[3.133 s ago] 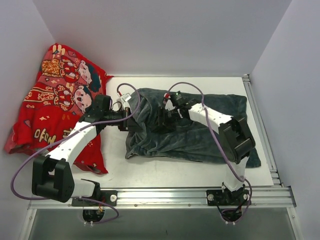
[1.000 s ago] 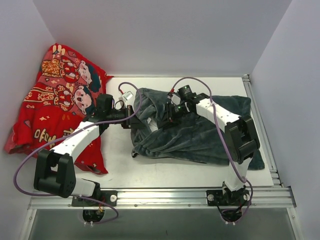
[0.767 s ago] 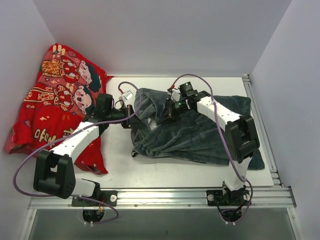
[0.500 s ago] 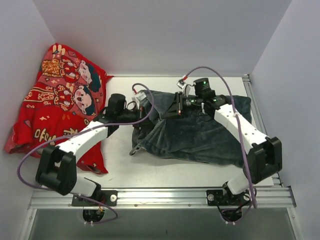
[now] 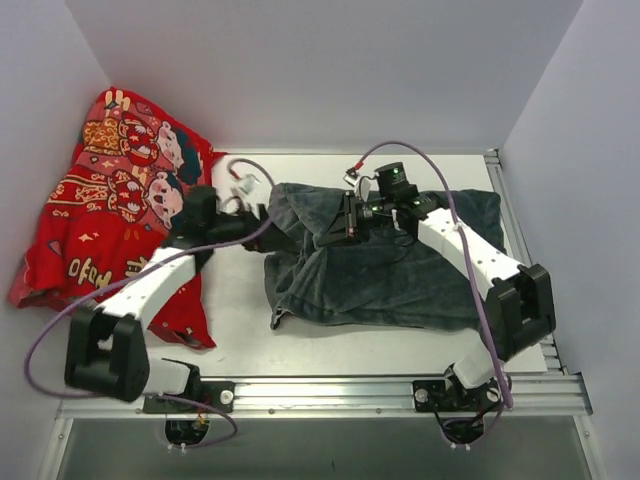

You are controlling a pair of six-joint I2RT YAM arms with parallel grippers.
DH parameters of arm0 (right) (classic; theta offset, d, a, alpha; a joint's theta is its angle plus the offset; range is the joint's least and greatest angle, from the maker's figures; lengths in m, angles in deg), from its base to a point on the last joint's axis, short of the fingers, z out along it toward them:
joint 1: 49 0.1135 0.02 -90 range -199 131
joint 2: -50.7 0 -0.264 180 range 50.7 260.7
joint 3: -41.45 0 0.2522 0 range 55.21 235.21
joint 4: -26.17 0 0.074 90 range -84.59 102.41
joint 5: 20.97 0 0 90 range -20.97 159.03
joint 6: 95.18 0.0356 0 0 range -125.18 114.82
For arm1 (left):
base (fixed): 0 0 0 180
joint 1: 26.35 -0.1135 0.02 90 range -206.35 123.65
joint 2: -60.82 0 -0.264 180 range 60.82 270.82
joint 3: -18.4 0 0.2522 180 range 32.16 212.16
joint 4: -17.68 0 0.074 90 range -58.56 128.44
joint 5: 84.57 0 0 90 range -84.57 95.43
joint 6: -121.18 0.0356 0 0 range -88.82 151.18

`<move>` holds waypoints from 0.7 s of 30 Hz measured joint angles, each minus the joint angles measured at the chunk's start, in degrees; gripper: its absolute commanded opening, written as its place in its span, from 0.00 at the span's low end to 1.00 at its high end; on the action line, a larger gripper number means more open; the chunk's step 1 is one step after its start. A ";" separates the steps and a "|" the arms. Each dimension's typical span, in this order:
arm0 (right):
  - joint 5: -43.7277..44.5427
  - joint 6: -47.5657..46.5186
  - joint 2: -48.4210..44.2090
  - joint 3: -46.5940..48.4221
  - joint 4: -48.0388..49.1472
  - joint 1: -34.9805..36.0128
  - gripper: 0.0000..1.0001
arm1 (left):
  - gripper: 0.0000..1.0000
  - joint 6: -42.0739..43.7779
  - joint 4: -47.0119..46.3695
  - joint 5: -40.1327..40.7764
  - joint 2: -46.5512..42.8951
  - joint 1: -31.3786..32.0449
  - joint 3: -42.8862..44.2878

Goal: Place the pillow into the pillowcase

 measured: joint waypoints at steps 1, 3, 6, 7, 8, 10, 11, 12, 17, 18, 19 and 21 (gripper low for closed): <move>0.48 -0.59 1.07 0.66 -0.15 0.68 0.00 | 0.92 1.73 2.05 -0.66 -3.85 -2.97 0.20; 2.10 -1.68 4.59 3.34 -0.17 3.08 0.00 | 0.93 5.79 7.56 -1.20 -10.51 -9.44 1.92; 4.33 -2.73 11.91 10.16 -0.26 6.56 0.00 | 0.93 11.82 14.91 -1.64 -14.10 -15.98 4.98; 4.76 -2.84 14.99 13.35 -0.31 7.39 0.00 | 0.93 13.88 17.44 -1.51 -14.21 -17.66 5.68; 5.25 -2.93 18.25 16.74 -0.50 8.09 0.00 | 0.93 15.85 20.15 -1.07 -13.88 -19.08 6.25; 6.08 -2.67 24.41 23.71 -0.87 8.48 0.00 | 0.94 20.09 25.31 0.52 -12.48 -20.65 6.86; 6.54 -2.64 26.73 26.23 -0.74 8.26 0.01 | 0.95 22.08 27.58 1.44 -11.76 -20.87 6.86; 7.17 -2.73 28.04 27.67 -0.57 7.93 0.20 | 0.94 24.06 30.01 2.43 -11.06 -20.85 6.86; 8.17 -8.28 25.29 24.28 -5.25 5.51 0.63 | 0.97 35.17 40.28 5.66 -9.35 -20.83 6.73; 8.13 -10.54 23.54 22.36 -7.23 4.81 0.72 | 0.98 37.92 41.48 5.90 -9.46 -20.76 6.36; 8.07 -13.18 21.14 19.39 -9.38 3.65 0.76 | 0.97 41.18 42.45 6.40 -9.68 -20.65 5.77; 8.90 -18.71 15.39 14.10 -16.85 -0.46 0.87 | 0.97 47.98 44.37 7.72 -10.14 -20.04 3.89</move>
